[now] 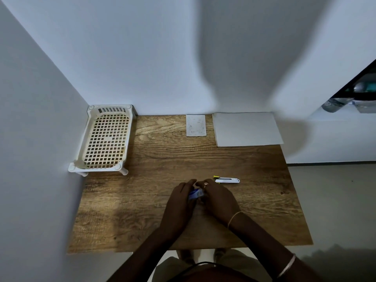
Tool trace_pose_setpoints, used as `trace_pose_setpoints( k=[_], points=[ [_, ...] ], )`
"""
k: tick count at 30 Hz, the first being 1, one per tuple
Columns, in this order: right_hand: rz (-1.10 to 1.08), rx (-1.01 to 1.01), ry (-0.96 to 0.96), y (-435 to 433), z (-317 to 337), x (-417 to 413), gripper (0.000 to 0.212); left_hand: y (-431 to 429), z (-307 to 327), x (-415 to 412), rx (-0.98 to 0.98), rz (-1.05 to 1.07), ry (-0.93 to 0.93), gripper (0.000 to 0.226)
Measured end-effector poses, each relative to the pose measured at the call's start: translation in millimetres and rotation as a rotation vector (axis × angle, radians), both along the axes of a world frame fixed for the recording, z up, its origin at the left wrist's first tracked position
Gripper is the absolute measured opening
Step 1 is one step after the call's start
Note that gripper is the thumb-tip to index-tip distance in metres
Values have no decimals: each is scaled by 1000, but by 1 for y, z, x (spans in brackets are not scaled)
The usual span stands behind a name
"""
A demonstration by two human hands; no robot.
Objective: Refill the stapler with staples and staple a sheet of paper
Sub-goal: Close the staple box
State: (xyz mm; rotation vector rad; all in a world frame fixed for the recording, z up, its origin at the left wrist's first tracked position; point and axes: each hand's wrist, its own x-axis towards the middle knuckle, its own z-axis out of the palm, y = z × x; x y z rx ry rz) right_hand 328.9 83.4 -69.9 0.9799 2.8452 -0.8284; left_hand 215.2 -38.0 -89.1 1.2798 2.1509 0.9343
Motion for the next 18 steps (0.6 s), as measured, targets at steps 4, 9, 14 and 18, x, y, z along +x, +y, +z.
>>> trace_pose_setpoints(
  k=[4,9,14,18],
  points=[
    [63,161,-2,18,7,23,37,26,6,11,30,-61,1,62],
    [73,304,4,44,10,42,33,62,10,21,12,-170,59,63],
    [1,198,2,66,6,50,31,90,11,24,18,-272,127,66],
    [-8,112,-54,78,0,54,29,103,11,23,-34,-360,192,65]
  ],
)
